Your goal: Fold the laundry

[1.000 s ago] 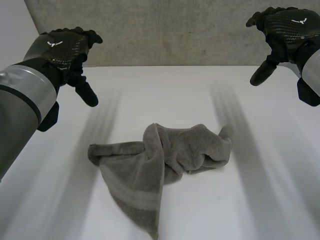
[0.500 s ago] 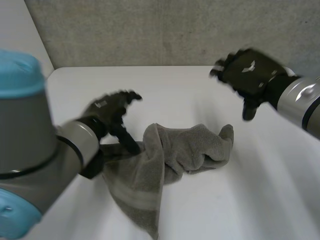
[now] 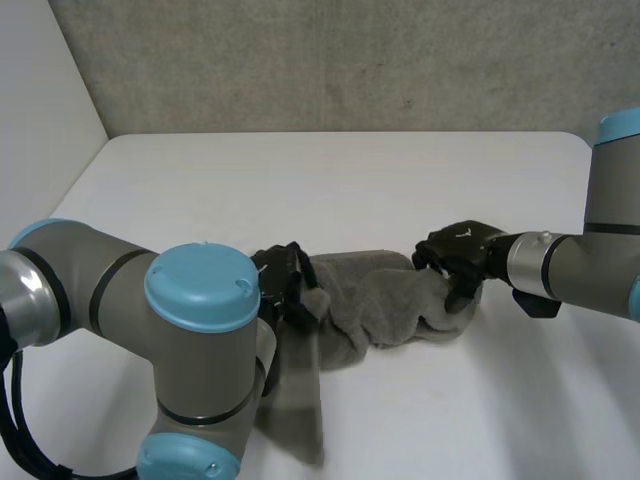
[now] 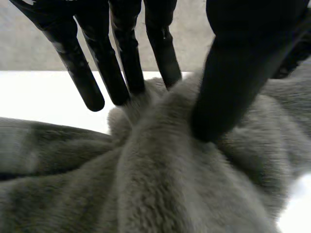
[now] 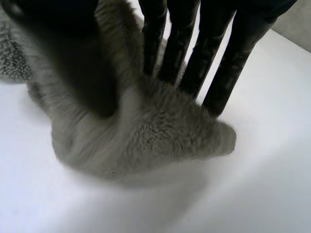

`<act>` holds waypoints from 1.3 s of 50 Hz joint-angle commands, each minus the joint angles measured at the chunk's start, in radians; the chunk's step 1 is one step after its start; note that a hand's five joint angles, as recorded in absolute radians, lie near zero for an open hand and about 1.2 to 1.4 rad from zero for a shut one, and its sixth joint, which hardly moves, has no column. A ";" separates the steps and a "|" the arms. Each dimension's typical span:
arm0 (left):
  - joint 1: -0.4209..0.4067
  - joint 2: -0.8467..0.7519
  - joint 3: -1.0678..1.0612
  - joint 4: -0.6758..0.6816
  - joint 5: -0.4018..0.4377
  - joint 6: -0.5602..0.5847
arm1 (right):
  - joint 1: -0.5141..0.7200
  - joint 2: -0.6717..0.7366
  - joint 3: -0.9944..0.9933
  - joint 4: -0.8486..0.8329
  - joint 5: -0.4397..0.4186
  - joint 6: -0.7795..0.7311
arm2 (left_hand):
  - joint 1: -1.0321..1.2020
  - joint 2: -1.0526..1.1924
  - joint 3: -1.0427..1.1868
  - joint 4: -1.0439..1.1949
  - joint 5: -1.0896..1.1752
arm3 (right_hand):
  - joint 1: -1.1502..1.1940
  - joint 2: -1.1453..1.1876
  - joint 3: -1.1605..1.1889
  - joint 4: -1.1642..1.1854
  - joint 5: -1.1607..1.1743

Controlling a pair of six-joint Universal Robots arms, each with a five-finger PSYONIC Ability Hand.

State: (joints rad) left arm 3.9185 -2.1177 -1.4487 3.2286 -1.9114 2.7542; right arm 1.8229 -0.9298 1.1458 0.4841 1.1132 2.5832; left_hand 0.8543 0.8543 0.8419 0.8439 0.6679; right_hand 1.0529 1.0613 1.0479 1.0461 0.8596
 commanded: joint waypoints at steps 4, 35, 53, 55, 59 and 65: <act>0.082 0.064 0.039 0.158 -0.048 0.292 | 0.026 -0.134 -0.080 -0.274 0.017 0.217 | 0.542 0.542 0.554 0.552 0.554 | 0.343 0.335 0.348 0.350 0.362; 0.358 0.268 -0.410 0.451 0.486 0.584 | -0.008 -0.314 0.569 -0.251 -0.043 -0.535 | 0.542 0.542 0.554 0.552 0.554 | -0.878 -0.887 -0.873 -0.872 -0.860; 0.387 0.502 -0.524 0.444 0.558 0.656 | -0.025 -0.478 0.491 -0.435 -0.021 0.241 | 0.542 0.542 0.554 0.552 0.554 | -0.878 -0.887 -0.873 -0.872 -0.860; 0.383 0.540 -0.529 0.445 0.560 0.657 | -0.014 -0.474 0.459 -0.435 -0.033 0.374 | 0.542 0.542 0.554 0.552 0.554 | -0.878 -0.887 -0.873 -0.872 -0.860; 0.380 0.622 -0.541 0.445 0.560 0.660 | -0.005 -0.446 0.411 -0.423 -0.039 0.428 | 0.542 0.542 0.554 0.552 0.554 | -0.878 -0.887 -0.873 -0.872 -0.860; 0.378 0.660 -0.556 0.445 0.561 0.665 | 0.125 -0.302 0.255 -0.305 -0.053 0.339 | 0.542 0.542 0.554 0.552 0.554 | -0.878 -0.887 -0.873 -0.872 -0.860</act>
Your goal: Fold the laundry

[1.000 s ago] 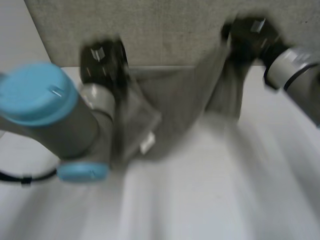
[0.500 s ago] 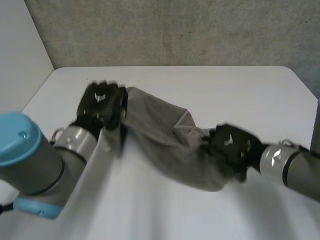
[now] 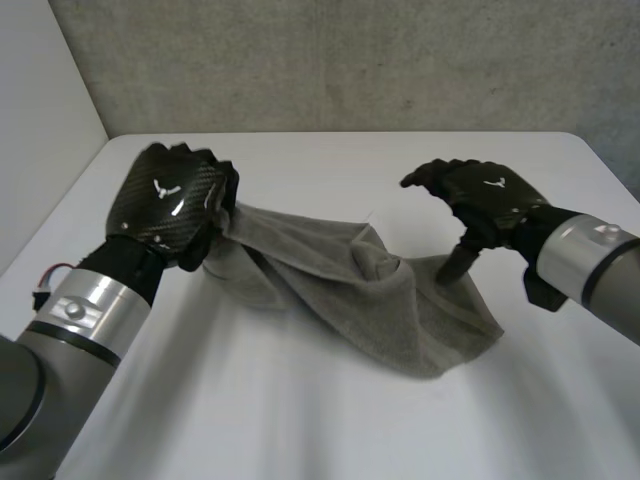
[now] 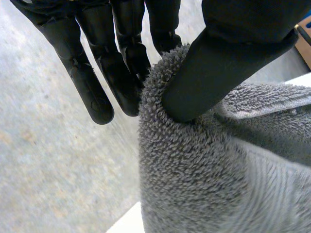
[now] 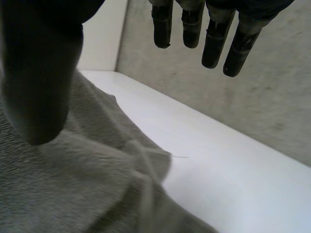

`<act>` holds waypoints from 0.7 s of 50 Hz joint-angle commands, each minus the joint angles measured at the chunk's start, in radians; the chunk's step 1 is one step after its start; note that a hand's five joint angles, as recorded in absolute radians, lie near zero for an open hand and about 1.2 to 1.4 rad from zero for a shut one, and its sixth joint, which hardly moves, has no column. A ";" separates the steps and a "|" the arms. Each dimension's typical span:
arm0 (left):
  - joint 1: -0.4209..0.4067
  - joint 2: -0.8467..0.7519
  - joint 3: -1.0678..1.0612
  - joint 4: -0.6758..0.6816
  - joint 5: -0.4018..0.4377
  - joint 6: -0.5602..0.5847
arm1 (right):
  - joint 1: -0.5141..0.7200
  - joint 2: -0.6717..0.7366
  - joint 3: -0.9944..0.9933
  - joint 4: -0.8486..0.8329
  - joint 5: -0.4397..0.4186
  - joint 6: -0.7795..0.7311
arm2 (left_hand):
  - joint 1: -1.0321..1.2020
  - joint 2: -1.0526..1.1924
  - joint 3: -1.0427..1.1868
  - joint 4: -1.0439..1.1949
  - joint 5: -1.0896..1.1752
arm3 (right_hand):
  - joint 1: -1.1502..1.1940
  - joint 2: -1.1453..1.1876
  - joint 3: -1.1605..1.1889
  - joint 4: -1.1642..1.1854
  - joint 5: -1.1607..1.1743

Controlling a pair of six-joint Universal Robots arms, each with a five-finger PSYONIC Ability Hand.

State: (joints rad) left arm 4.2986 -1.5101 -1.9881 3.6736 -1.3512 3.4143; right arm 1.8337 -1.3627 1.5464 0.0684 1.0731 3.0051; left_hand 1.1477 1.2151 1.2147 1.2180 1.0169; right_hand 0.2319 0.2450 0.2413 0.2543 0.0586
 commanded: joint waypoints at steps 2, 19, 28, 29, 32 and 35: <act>-0.002 0.068 -0.027 -0.001 0.001 0.005 | 0.139 0.166 -0.181 0.146 -0.007 -0.150 | 0.249 0.181 0.182 0.178 0.205 | -0.057 -0.071 -0.067 -0.080 -0.059; 0.010 0.074 -0.066 0.000 0.004 0.008 | 0.211 0.523 -0.494 0.297 0.194 -0.706 | 0.249 0.181 0.182 0.178 0.205 | 0.216 0.203 0.207 0.194 0.215; 0.027 0.062 -0.061 0.012 0.007 0.007 | 0.210 0.557 -0.564 0.346 0.107 -0.696 | 0.249 0.181 0.182 0.178 0.205 | 1.061 1.048 1.051 1.038 1.060; 0.033 0.056 -0.055 0.014 0.007 0.006 | 0.210 0.557 -0.565 0.346 0.107 -0.696 | 0.249 0.181 0.182 0.178 0.205 | 1.063 1.049 1.053 1.040 1.061; 0.050 0.047 -0.037 0.023 0.012 0.008 | 0.210 0.557 -0.609 0.346 0.097 -0.678 | 0.249 0.181 0.182 0.178 0.205 | 1.164 1.151 1.155 1.142 1.163; 0.058 0.024 -0.017 0.031 0.014 0.008 | 0.200 0.557 -0.679 0.341 0.094 -0.635 | 0.249 0.181 0.182 0.178 0.205 | 1.164 1.151 1.155 1.142 1.163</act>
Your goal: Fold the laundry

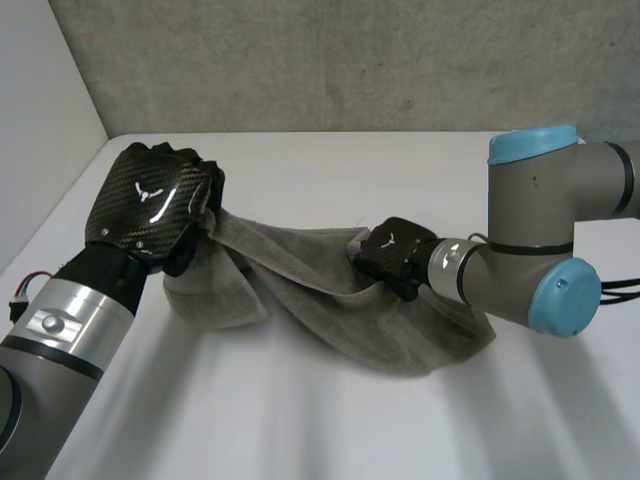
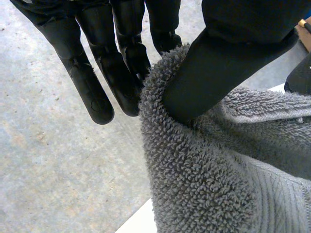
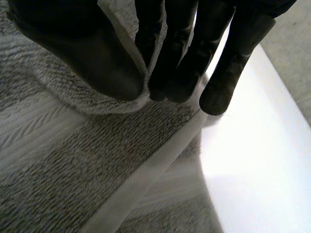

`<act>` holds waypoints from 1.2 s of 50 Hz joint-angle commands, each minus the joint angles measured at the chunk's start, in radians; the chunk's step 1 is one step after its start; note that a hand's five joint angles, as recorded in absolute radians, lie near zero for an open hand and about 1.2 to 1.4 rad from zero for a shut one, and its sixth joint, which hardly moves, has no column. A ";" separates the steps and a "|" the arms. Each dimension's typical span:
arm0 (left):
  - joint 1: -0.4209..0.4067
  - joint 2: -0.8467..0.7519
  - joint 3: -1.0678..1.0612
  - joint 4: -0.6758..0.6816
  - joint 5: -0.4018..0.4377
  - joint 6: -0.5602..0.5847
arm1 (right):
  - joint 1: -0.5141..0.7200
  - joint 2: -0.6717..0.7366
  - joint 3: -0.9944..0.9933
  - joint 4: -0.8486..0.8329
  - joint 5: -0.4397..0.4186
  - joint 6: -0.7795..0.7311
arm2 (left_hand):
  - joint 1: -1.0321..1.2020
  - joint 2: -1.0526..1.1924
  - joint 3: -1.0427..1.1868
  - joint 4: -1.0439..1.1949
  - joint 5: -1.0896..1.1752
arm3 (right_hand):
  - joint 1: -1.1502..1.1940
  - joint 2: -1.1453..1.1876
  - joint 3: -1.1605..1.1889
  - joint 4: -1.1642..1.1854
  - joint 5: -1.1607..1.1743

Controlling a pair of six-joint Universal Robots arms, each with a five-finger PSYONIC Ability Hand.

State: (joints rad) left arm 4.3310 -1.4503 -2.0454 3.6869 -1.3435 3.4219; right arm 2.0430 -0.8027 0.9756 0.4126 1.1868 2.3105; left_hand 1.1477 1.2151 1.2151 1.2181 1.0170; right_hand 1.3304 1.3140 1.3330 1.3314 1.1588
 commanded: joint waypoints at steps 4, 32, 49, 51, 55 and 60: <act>0.029 -0.171 0.192 0.062 0.010 0.000 | -0.024 -0.001 -0.352 -0.041 0.010 0.186 | 0.249 0.181 0.181 0.178 0.205 | 0.066 0.082 0.063 0.065 0.063; 0.039 -0.469 0.465 0.096 0.007 -0.145 | -0.093 -0.253 0.100 -0.229 0.048 0.143 | 0.249 0.181 0.181 0.178 0.205 | 0.066 0.082 0.063 0.065 0.063; 0.154 -0.403 0.053 0.019 0.214 0.237 | -0.104 -0.348 0.630 -0.360 0.043 0.090 | 0.249 0.181 0.181 0.178 0.205 | 0.066 0.082 0.063 0.065 0.063; 0.154 -0.378 0.051 -0.005 0.214 0.235 | -0.122 -0.401 0.676 -0.364 0.040 0.125 | 0.249 0.181 0.181 0.178 0.205 | 0.066 0.082 0.063 0.065 0.063; 0.153 -0.319 0.051 -0.060 0.216 0.215 | -0.129 -0.435 0.716 -0.364 0.037 0.173 | 0.249 0.181 0.181 0.178 0.205 | 0.066 0.082 0.063 0.065 0.063; 0.156 -0.280 0.041 -0.077 0.211 0.185 | -0.135 -0.513 0.796 -0.379 -0.001 0.276 | 0.048 -0.019 -0.019 -0.022 0.004 | 0.066 0.082 0.063 0.065 0.063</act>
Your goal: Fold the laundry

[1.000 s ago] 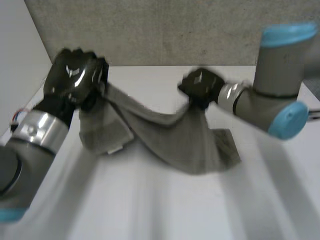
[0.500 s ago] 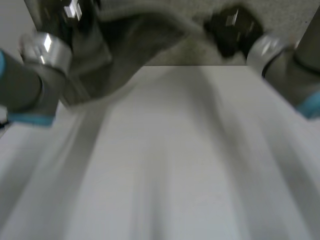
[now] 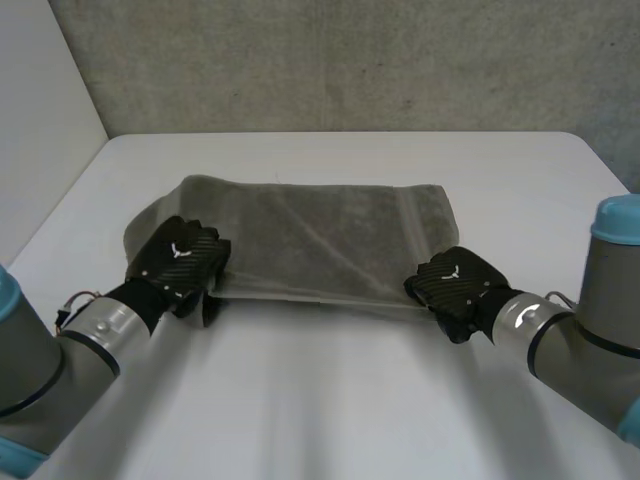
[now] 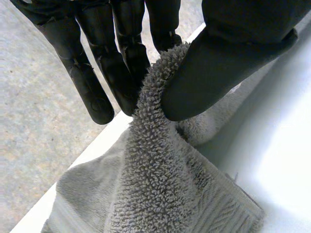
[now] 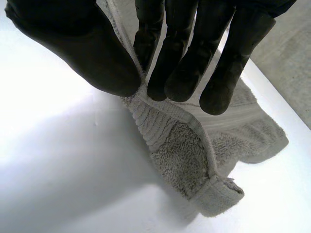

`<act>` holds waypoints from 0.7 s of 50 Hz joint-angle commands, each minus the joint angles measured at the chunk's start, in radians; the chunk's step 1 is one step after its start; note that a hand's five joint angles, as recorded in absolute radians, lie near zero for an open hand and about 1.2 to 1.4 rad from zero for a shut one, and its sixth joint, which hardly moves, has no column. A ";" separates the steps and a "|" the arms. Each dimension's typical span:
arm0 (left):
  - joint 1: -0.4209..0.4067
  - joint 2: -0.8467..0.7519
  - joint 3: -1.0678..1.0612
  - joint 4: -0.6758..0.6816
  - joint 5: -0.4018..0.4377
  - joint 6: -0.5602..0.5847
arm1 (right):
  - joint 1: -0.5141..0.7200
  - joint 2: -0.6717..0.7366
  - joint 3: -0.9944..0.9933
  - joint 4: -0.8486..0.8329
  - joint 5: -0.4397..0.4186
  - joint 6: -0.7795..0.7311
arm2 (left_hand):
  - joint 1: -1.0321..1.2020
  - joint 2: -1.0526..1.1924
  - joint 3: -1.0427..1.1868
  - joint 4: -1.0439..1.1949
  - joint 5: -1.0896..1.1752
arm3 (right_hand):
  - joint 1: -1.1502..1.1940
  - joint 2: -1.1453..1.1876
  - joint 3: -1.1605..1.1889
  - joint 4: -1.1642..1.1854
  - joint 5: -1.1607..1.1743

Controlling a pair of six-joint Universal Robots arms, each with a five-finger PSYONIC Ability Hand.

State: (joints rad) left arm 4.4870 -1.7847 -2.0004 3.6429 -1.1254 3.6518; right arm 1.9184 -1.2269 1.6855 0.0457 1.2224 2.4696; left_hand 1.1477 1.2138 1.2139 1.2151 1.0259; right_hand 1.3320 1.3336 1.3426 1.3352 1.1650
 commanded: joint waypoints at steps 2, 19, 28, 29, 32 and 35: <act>0.005 0.056 -0.014 -0.032 -0.007 -0.045 | -0.019 -0.115 0.112 -0.032 -0.055 0.161 | -0.106 -0.172 -0.172 -0.174 -0.159 | 0.064 0.063 0.054 0.061 0.057; -0.009 0.062 -0.150 -0.069 -0.039 -0.071 | -0.170 -0.210 0.267 -0.185 -0.120 0.350 | -0.940 -1.006 -1.006 -1.007 -0.993 | 0.064 0.063 0.054 0.061 0.057; -0.014 0.136 -0.224 -0.066 -0.042 -0.194 | -0.183 -0.158 0.267 -0.224 -0.110 0.357 | -0.940 -1.006 -1.006 -1.007 -0.993 | 0.064 0.063 0.054 0.061 0.057; -0.015 0.136 -0.224 -0.066 -0.046 -0.212 | -0.183 -0.158 0.269 -0.224 -0.110 0.367 | -0.937 -1.003 -1.003 -1.005 -0.990 | 0.064 0.063 0.054 0.061 0.057; -0.020 0.131 -0.227 -0.066 -0.051 -0.222 | -0.183 -0.158 0.269 -0.224 -0.110 0.390 | -0.937 -1.003 -1.003 -1.005 -0.990 | 0.064 0.063 0.054 0.061 0.057; -0.026 0.119 -0.228 -0.066 -0.068 -0.220 | -0.185 -0.158 0.269 -0.224 -0.112 0.451 | -0.937 -1.003 -1.003 -1.005 -0.990 | 0.064 0.063 0.054 0.061 0.057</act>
State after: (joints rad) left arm 4.4696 -1.6522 -2.2257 3.5753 -1.1732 3.4514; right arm 1.7335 -1.3853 1.9545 -0.1799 1.1116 2.8481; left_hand 0.1981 0.1942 0.1970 0.1950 0.0314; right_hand 1.3320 1.3336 1.3427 1.3352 1.1661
